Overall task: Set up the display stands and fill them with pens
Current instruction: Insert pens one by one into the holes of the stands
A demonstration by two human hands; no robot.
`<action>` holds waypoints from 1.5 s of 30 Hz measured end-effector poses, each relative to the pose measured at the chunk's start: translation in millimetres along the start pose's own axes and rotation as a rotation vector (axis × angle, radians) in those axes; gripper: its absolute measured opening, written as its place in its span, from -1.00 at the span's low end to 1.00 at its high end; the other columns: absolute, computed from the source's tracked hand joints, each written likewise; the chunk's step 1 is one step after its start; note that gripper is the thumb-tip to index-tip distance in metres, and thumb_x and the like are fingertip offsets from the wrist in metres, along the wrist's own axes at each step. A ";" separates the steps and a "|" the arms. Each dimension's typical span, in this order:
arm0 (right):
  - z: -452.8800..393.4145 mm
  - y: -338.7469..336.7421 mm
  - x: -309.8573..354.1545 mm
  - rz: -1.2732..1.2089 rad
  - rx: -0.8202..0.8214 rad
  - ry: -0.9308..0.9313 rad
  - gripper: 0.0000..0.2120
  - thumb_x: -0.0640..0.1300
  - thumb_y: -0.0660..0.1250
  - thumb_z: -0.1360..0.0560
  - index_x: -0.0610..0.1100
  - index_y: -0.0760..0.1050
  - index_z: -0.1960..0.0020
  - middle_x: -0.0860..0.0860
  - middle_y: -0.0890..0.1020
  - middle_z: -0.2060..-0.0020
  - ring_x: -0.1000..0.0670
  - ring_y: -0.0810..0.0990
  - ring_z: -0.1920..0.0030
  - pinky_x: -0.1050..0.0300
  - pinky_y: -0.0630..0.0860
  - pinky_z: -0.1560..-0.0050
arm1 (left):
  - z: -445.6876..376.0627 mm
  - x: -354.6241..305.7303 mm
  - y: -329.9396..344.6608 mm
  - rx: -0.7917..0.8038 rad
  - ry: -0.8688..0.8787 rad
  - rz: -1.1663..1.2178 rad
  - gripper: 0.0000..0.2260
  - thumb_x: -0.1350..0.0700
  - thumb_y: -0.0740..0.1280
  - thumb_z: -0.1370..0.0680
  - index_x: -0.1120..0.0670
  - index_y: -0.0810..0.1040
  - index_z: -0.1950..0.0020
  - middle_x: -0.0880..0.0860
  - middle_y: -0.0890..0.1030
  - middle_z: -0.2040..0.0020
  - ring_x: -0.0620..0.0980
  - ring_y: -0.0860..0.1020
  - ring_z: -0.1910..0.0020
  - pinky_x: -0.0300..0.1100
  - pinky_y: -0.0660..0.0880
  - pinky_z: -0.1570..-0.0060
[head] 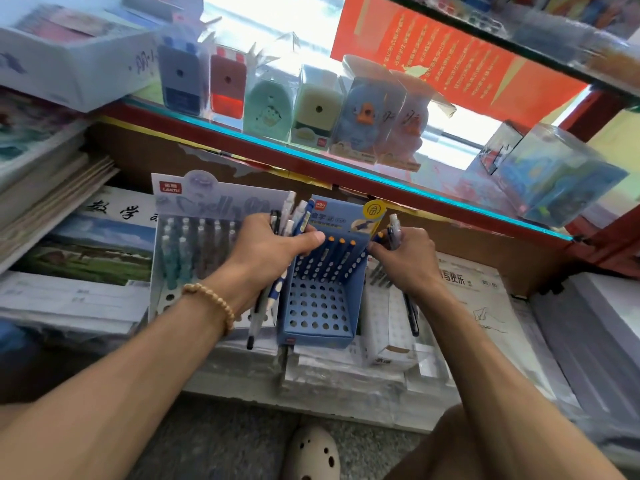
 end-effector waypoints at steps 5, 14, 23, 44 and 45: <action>-5.9 4.3 -2.1 -0.072 0.059 0.045 -0.86 -0.09 0.49 -0.47 -0.13 0.64 0.21 -0.05 0.69 0.25 -0.09 0.66 0.16 -0.18 0.62 0.07 | 0.5 1.8 -2.2 0.004 -0.003 0.018 -0.88 0.16 0.49 -0.47 0.20 0.67 0.05 0.06 0.70 0.13 -0.11 0.65 0.16 -0.30 0.54 0.20; -5.1 8.8 -2.1 -0.042 0.117 0.035 -0.89 -0.14 0.45 -0.51 -0.15 0.63 0.16 -0.06 0.69 0.22 -0.11 0.67 0.14 -0.14 0.64 0.07 | -0.5 1.9 -2.3 0.018 -0.009 0.005 -0.87 0.15 0.50 -0.47 0.18 0.67 0.06 0.06 0.71 0.11 -0.08 0.67 0.12 -0.30 0.55 0.21; -5.4 9.8 -1.4 -0.122 0.204 0.043 -0.91 -0.17 0.42 -0.53 -0.18 0.62 0.12 -0.08 0.69 0.21 -0.08 0.62 0.24 -0.12 0.60 0.17 | 1.8 3.9 -1.6 0.040 -0.013 -0.013 -0.89 0.14 0.50 -0.47 0.16 0.67 0.07 0.03 0.70 0.13 -0.18 0.65 0.19 -0.43 0.48 0.34; -3.5 3.7 8.6 -0.344 0.043 0.065 -0.83 -0.25 0.28 -0.59 -0.22 0.59 0.14 -0.12 0.59 0.32 0.00 0.49 0.39 0.04 0.49 0.38 | 9.5 1.8 -0.1 0.060 -0.017 -0.003 -0.93 0.13 0.49 -0.49 0.09 0.64 0.14 0.02 0.68 0.15 -0.10 0.65 0.15 -0.29 0.52 0.23; -0.4 -0.6 12.4 -0.615 0.077 0.128 -0.84 -0.27 0.24 -0.61 -0.23 0.58 0.08 -0.10 0.57 0.32 0.03 0.43 0.44 0.12 0.41 0.43 | 10.5 1.8 0.8 0.064 -0.017 -0.006 -0.94 0.12 0.49 -0.49 0.08 0.64 0.15 0.02 0.69 0.15 -0.10 0.66 0.14 -0.30 0.51 0.26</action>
Point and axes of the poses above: each hand's wrist, its own z-axis away from the middle knuckle, its own y-axis out of the palm, x = y × z, the point moved 2 cm from there along -z, towards the middle knuckle
